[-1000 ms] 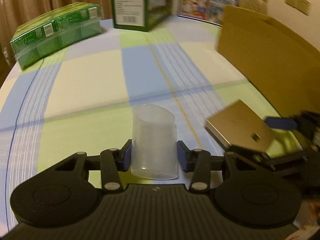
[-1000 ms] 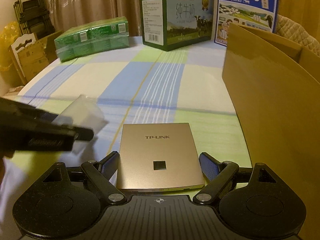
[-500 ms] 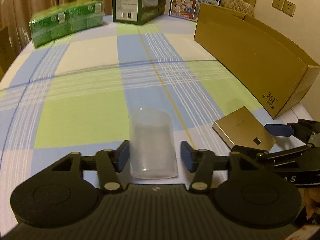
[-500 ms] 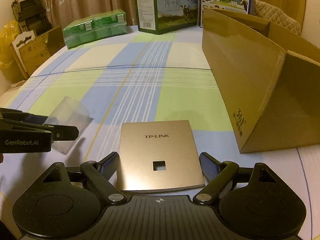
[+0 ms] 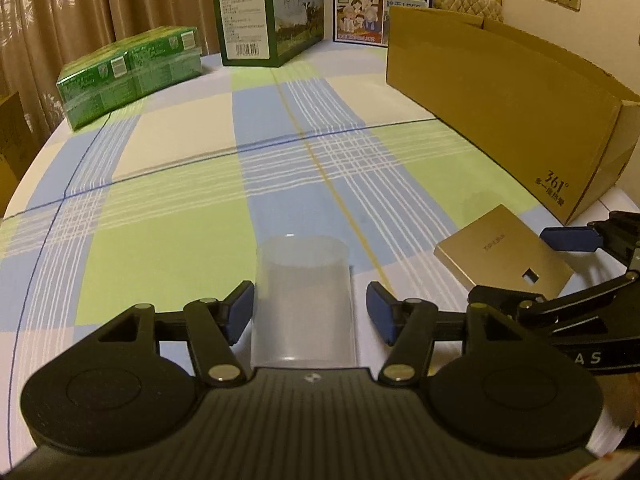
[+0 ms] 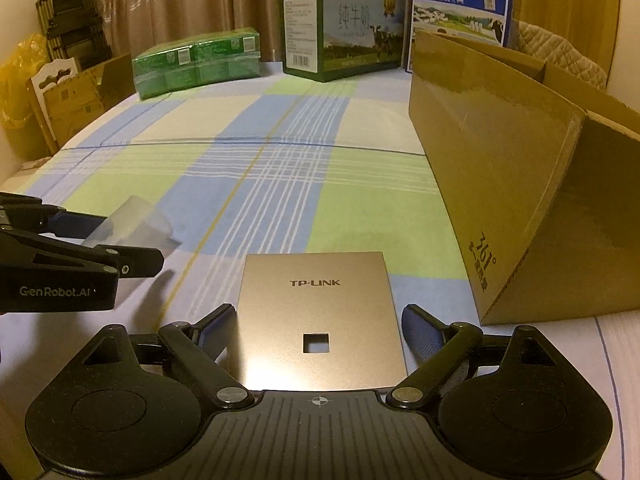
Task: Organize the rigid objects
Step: 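Lift the router and clear cup and carry both toward the cardboard box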
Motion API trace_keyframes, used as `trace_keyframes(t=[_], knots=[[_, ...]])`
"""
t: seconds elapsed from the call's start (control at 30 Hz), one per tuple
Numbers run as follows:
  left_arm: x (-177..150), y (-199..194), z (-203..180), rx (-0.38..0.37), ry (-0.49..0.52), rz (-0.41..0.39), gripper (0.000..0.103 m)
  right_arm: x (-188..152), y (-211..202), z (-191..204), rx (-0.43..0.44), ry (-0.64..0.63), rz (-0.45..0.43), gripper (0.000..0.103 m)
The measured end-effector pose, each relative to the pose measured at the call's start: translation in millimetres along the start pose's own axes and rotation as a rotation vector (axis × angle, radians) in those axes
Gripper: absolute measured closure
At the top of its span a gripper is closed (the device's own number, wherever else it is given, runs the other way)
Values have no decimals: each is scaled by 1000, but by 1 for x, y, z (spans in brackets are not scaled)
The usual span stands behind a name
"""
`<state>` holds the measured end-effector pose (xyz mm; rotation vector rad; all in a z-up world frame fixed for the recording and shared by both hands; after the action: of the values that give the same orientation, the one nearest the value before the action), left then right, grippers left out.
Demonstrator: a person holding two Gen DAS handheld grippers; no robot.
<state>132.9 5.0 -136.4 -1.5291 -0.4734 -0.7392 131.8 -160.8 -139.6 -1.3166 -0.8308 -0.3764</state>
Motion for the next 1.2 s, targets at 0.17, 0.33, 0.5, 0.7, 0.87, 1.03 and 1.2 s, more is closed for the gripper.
trace_keyframes(t=[0.17, 0.33, 0.5, 0.7, 0.87, 1.03, 1.2], knots=[[-1, 2, 1, 34, 3, 3, 48, 1, 1, 0, -4, 18, 0, 16], [-1, 3, 1, 31, 1, 5, 56, 2, 2, 0, -9, 16, 2, 18], [-1, 2, 0, 21, -3, 12, 56, 3, 2, 1, -13, 7, 1, 20], [1, -10, -5, 4, -13, 0, 56, 7, -9, -4, -18, 38, -9, 20], [4, -26, -11, -2, -52, -15, 56, 14, -29, -4, -10, 43, -37, 20], [6, -52, -15, 1, -99, -29, 56, 22, -57, -5, 1, 56, -71, 20], [10, -82, -22, 11, -118, -55, 56, 28, -89, -9, 3, 79, -107, 20]])
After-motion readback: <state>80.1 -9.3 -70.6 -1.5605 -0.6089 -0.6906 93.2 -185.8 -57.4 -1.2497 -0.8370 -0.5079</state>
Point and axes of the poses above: each gripper's, at about its wrist camera, not at the fingertips, and y roughly the way its jaws point, z to its left, x to its top, the point moved 4 cm from there along y, roughly the way its jaws point, and after that the axes turned 1 degree about -x, right-handed, at the moved point
